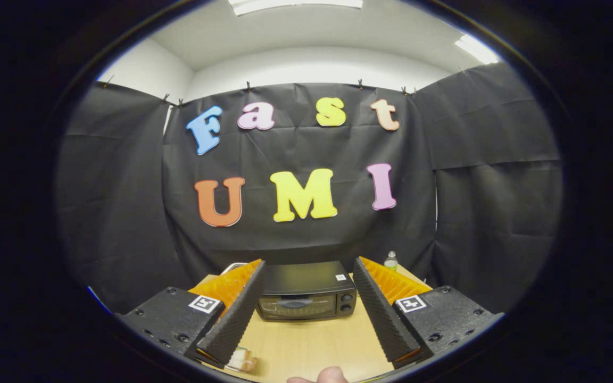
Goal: Open the toaster oven, put the food inside, and close the toaster oven door.
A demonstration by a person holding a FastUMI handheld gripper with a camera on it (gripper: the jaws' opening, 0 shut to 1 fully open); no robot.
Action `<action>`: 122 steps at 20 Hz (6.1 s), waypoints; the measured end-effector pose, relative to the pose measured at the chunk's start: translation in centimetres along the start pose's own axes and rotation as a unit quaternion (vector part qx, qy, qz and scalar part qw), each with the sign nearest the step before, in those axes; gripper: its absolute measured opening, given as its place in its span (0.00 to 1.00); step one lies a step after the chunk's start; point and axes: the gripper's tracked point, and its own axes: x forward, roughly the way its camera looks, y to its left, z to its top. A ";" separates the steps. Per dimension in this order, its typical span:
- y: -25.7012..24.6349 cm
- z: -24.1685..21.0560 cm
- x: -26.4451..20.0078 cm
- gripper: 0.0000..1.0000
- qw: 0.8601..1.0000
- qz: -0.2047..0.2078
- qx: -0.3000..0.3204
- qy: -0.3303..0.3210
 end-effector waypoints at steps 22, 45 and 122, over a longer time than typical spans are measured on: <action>-1.3 -5.9 8.8 1.00 0.998 0.025 0.007 0.053; 1.1 -26.2 29.5 1.00 0.982 0.041 -0.060 0.175; 15.8 -38.4 2.0 0.40 0.681 0.262 0.221 0.647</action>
